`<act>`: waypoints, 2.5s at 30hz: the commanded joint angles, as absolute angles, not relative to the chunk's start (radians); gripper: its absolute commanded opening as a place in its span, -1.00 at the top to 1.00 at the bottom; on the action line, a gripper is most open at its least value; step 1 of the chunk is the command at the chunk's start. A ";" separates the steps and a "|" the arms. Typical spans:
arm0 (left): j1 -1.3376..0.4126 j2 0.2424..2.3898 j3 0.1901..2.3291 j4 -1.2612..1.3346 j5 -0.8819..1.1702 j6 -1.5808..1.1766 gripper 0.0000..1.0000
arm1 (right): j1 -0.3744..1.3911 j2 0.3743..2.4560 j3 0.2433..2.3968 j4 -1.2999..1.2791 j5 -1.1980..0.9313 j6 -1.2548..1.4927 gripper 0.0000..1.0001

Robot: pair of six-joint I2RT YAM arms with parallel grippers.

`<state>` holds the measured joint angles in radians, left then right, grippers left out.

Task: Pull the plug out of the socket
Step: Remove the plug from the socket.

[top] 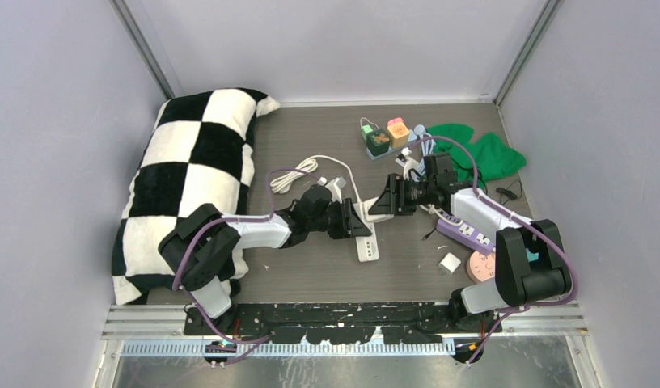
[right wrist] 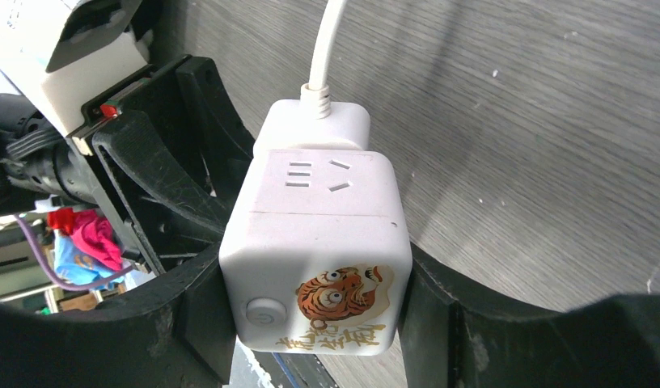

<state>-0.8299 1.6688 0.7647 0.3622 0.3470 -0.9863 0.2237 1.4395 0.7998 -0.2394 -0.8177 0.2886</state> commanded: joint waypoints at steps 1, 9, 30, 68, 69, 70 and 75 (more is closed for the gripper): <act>-0.841 1.653 0.788 0.351 0.335 -0.953 1.00 | 0.228 1.381 0.867 -0.323 -0.653 0.244 0.99; -0.841 1.671 0.801 0.325 0.331 -0.954 0.99 | 0.232 1.378 0.802 -0.002 -1.175 0.464 0.98; -0.841 1.681 0.796 0.348 0.349 -0.959 0.99 | 0.222 1.342 0.759 0.052 -1.182 0.459 0.98; -0.841 1.692 0.772 0.411 0.368 -0.983 1.00 | 0.173 1.323 0.803 -0.313 -0.776 0.167 0.98; -0.841 1.691 0.771 0.412 0.368 -0.983 0.99 | 0.169 1.329 0.804 -0.302 -0.801 0.176 0.98; -0.841 1.689 0.769 0.413 0.367 -0.983 0.99 | 0.168 1.328 0.792 -0.273 -0.855 0.203 0.98; -0.841 1.690 0.767 0.413 0.365 -0.983 0.99 | 0.169 1.311 0.726 -0.016 -1.182 0.393 0.98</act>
<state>-0.8459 1.6905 0.7776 0.3969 0.3676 -0.9848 0.1719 1.3582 0.7345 -0.2287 -0.8806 0.2531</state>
